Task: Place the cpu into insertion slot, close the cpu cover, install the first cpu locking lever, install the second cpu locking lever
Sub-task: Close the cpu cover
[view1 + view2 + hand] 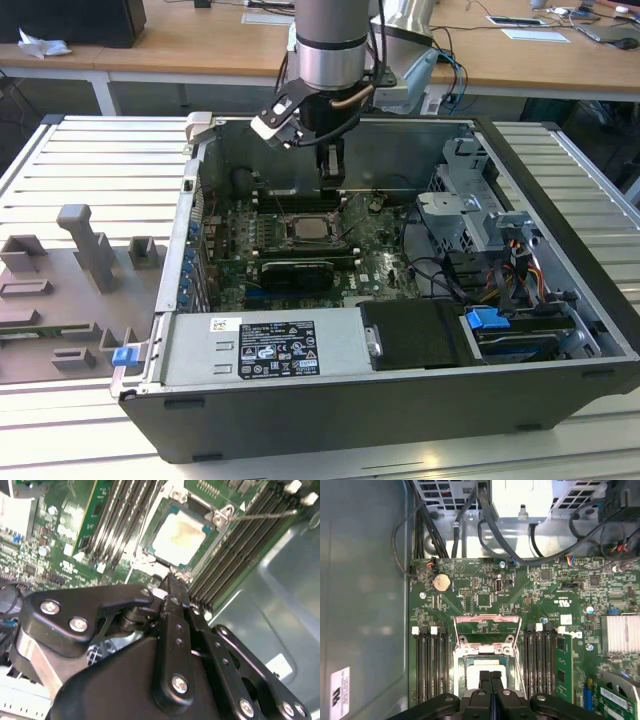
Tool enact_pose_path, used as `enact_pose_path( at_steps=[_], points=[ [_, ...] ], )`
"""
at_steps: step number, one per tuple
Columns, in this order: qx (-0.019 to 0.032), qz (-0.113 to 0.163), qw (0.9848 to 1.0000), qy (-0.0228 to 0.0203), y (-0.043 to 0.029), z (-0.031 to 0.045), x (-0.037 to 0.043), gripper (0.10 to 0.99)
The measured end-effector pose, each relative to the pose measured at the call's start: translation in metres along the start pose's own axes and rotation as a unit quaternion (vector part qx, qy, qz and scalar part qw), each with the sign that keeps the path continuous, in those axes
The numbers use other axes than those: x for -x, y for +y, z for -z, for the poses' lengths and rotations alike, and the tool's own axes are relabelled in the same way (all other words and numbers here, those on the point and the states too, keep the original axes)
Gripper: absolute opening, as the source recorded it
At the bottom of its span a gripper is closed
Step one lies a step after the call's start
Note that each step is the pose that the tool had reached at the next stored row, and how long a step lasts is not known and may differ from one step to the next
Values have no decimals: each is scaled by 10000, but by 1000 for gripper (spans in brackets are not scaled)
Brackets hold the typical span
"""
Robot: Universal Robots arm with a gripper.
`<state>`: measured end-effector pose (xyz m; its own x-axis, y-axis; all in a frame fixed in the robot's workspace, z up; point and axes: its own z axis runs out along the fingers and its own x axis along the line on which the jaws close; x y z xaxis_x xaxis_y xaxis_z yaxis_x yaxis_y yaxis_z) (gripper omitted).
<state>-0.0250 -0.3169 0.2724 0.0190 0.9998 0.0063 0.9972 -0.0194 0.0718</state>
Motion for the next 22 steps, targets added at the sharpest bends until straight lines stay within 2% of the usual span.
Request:
enact_pose_path(
  at_steps=[3, 4, 10, 12, 14, 19, 21, 22],
  points=[
    [-1, 2, 10000, 0, 9, 58, 0, 106],
    [0, 1, 10000, 1, 21, 56, -1, 106],
    [-6, 2, 10000, 0, 267, 38, -5, 106],
    [-14, 42, 10000, 3, 370, -2, -7, 106],
    [-20, 69, 10000, 5, 419, -36, -8, 106],
    [-38, 164, 9999, 12, 520, -65, -11, 106],
    [-59, 180, 9998, 12, 577, -94, -16, 106],
    [-87, 181, 9998, 12, 638, -117, -21, 106]
  ],
)
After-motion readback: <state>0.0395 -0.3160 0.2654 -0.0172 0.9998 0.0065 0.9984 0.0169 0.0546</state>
